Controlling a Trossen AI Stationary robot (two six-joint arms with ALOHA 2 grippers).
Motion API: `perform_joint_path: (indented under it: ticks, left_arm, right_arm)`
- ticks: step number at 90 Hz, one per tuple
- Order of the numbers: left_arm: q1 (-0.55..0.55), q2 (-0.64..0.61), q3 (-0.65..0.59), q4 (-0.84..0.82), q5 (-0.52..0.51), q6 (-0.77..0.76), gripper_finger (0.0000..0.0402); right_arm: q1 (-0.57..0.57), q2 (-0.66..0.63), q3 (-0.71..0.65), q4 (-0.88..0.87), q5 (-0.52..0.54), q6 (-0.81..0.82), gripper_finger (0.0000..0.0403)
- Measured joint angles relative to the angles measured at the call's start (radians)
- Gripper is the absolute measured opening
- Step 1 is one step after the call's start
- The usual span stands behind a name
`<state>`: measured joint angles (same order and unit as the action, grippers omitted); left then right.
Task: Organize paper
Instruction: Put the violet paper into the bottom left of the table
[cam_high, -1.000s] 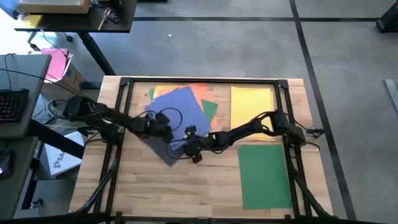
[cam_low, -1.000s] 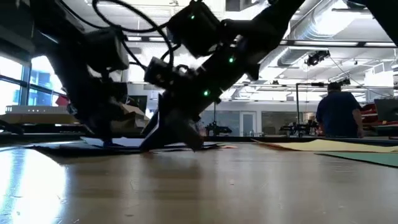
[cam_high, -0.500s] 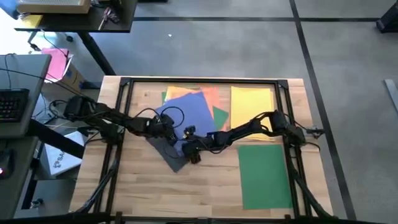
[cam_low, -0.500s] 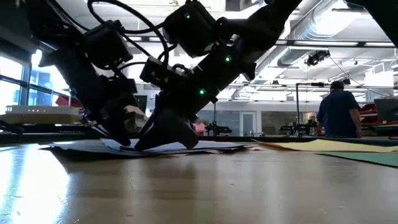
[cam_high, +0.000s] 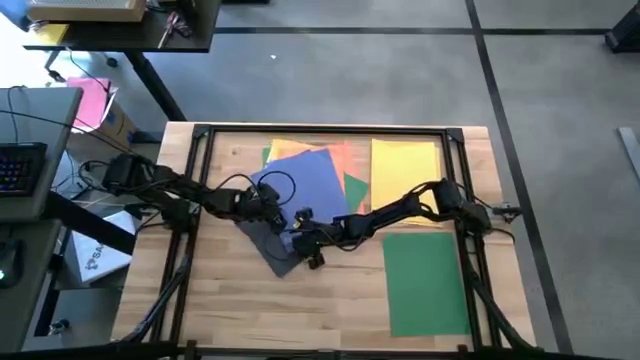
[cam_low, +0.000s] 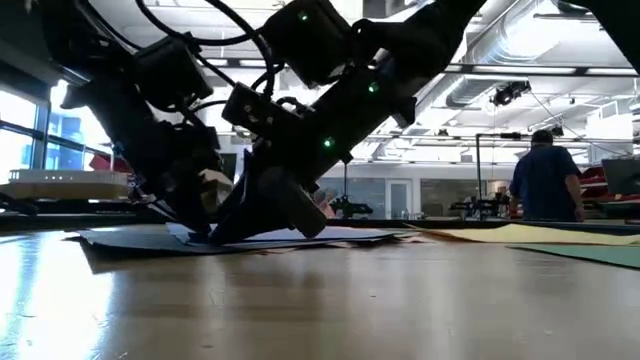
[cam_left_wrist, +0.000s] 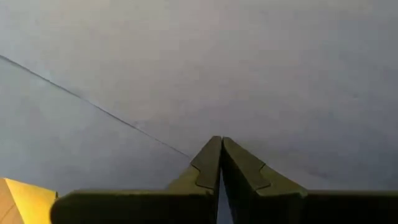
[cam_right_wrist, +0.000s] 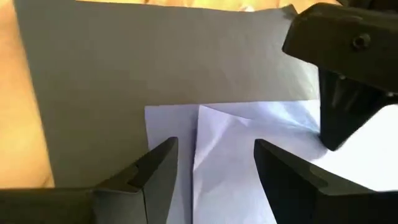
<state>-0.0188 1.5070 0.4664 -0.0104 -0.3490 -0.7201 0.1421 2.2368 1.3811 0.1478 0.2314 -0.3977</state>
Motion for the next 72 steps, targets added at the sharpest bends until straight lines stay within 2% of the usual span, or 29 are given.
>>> perform_joint_path:
  ticks: [17,35,55,72]
  left_arm:
    - [-0.023,0.000,0.000,0.003,0.006,-0.002,0.0000]
    - [-0.035,0.001,0.000,0.002,0.004,-0.003,0.0000]
    - [-0.035,0.001,0.000,-0.010,0.002,-0.002,0.0000]
    - [-0.035,0.001,0.000,-0.012,0.000,-0.002,0.0000]
  right_arm:
    - [-0.002,0.000,0.000,0.031,0.152,0.001,0.0197]
    - [-0.001,0.000,0.000,0.028,0.203,0.019,0.0197]
    - [0.033,-0.001,0.000,-0.042,0.307,-0.098,0.0197]
    - [0.072,-0.006,0.003,-0.106,0.358,-0.125,0.0197]
